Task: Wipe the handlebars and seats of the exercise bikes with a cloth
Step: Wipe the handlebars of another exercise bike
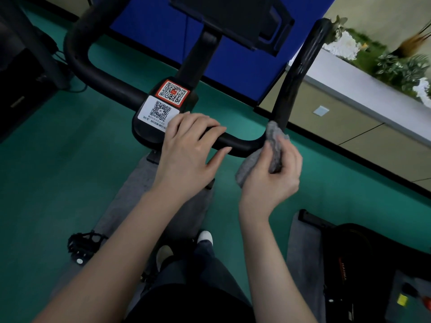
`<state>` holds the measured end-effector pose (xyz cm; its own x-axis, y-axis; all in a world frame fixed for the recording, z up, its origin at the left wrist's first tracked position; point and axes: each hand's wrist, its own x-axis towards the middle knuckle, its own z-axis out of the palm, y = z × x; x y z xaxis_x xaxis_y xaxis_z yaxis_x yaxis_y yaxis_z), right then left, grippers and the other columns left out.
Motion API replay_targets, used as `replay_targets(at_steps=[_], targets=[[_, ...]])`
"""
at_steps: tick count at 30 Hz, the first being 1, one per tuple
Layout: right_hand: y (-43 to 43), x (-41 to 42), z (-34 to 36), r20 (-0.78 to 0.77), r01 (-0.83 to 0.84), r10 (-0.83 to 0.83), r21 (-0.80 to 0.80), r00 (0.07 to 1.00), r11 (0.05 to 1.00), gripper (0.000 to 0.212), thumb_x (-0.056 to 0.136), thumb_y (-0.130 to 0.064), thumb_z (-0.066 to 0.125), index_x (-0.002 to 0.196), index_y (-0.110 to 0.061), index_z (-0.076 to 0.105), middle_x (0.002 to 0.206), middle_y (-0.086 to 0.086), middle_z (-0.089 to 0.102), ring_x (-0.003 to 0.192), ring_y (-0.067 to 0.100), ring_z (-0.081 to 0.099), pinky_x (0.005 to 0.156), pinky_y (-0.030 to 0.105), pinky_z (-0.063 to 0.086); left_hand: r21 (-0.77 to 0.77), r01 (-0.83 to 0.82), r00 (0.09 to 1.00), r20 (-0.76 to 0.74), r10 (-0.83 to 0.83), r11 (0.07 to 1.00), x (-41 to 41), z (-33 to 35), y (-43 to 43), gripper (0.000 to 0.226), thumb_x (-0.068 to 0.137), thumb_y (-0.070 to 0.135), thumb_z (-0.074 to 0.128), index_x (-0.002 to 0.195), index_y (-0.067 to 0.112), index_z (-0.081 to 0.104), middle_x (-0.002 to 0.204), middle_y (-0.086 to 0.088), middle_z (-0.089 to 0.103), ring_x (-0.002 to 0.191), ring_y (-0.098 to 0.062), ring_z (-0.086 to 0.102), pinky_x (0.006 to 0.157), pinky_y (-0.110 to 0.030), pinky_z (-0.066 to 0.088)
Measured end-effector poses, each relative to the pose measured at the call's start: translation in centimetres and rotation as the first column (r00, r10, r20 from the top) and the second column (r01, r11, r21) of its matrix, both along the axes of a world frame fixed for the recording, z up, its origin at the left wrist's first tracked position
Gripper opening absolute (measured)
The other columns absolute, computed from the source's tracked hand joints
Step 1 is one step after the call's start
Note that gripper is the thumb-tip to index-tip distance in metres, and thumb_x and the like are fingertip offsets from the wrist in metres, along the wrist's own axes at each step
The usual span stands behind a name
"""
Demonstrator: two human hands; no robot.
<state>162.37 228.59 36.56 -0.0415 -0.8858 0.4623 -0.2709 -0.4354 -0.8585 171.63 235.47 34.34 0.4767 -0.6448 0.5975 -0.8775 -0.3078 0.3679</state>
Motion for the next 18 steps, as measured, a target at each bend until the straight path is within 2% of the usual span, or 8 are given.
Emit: replay_targets(at_steps=[4, 7, 9, 11, 15, 17, 18], targets=[[1.7, 0.0, -0.7, -0.204, -0.198, 0.171, -0.124, 0.964, 0.972, 0.022, 0.079, 0.01, 0.067, 0.097, -0.001, 0.072, 0.096, 0.001, 0.066, 0.092, 0.02, 0.057, 0.086, 0.009, 0.039, 0.008, 0.008, 1.0, 0.001, -0.008, 1.0, 0.1, 0.0, 0.1, 0.029, 0.087, 0.032, 0.063, 0.108, 0.012, 0.067, 0.106, -0.001, 0.064, 0.106, -0.023, 0.057, 0.102, -0.036, 0.031], [0.1, -0.6, -0.4, -0.2, -0.17, 0.14, -0.145, 0.97, 0.975, 0.017, 0.082, 0.005, 0.067, 0.097, -0.001, 0.071, 0.095, -0.005, 0.063, 0.09, 0.019, 0.056, 0.083, 0.006, 0.039, 0.0, 0.016, 1.0, -0.007, -0.016, 1.0, 0.1, 0.0, 0.1, 0.029, 0.087, 0.032, 0.063, 0.108, 0.012, 0.067, 0.106, 0.0, 0.064, 0.106, -0.023, 0.057, 0.103, -0.035, 0.029], [-0.9, -0.6, 0.2, -0.162, -0.12, 0.106, -0.085, 0.981, 0.989, 0.016, 0.084, 0.0, 0.066, 0.099, -0.003, 0.071, 0.089, -0.015, 0.059, 0.091, 0.024, 0.059, 0.082, 0.007, 0.04, -0.009, 0.014, 1.0, -0.016, -0.014, 1.0, 0.0, 0.0, 0.1, 0.029, 0.087, 0.032, 0.063, 0.108, 0.012, 0.067, 0.106, 0.0, 0.064, 0.106, -0.023, 0.057, 0.104, -0.035, 0.029], [-0.7, -0.4, 0.5, -0.185, -0.157, 0.145, -0.053, 0.972, 0.986, 0.017, 0.085, -0.001, 0.064, 0.1, -0.005, 0.071, 0.087, -0.025, 0.053, 0.09, 0.026, 0.059, 0.08, 0.004, 0.038, -0.012, 0.013, 1.0, -0.019, -0.014, 1.0, 0.1, 0.0, 0.1, 0.029, 0.087, 0.033, 0.063, 0.107, 0.012, 0.068, 0.106, -0.001, 0.064, 0.106, -0.023, 0.057, 0.104, -0.035, 0.029], [-1.3, -0.6, 1.6, -0.391, -0.354, 0.298, -0.079, 0.871, 0.932, 0.017, 0.084, 0.003, 0.062, 0.097, -0.004, 0.072, 0.082, -0.031, 0.047, 0.088, 0.026, 0.057, 0.079, 0.001, 0.034, -0.016, 0.02, 1.0, -0.02, -0.02, 1.0, 0.1, 0.0, 0.1, 0.03, 0.087, 0.033, 0.062, 0.107, 0.011, 0.068, 0.106, -0.001, 0.064, 0.107, -0.022, 0.057, 0.105, -0.035, 0.028], [-3.3, -0.8, 3.0, -0.506, -0.379, 0.319, -0.018, 0.801, 0.925, 0.018, 0.086, 0.0, 0.061, 0.098, -0.007, 0.072, 0.08, -0.023, 0.053, 0.089, 0.028, 0.059, 0.076, 0.008, 0.034, -0.018, 0.02, 1.0, -0.023, -0.02, 1.0, 0.1, 0.0, 0.1, 0.03, 0.087, 0.034, 0.062, 0.107, 0.011, 0.068, 0.105, -0.001, 0.065, 0.106, -0.022, 0.057, 0.105, -0.035, 0.028], [-4.2, -0.7, 3.7, -0.57, -0.392, 0.338, 0.03, 0.749, 0.919, 0.019, 0.087, -0.003, 0.059, 0.1, -0.009, 0.072, 0.082, -0.012, 0.061, 0.092, 0.028, 0.06, 0.075, 0.011, 0.033, -0.018, 0.019, 0.999, -0.026, -0.019, 1.0, 0.1, 0.0, 0.1, 0.031, 0.087, 0.034, 0.063, 0.106, 0.011, 0.068, 0.105, -0.001, 0.065, 0.106, -0.022, 0.057, 0.105, -0.035, 0.028]])
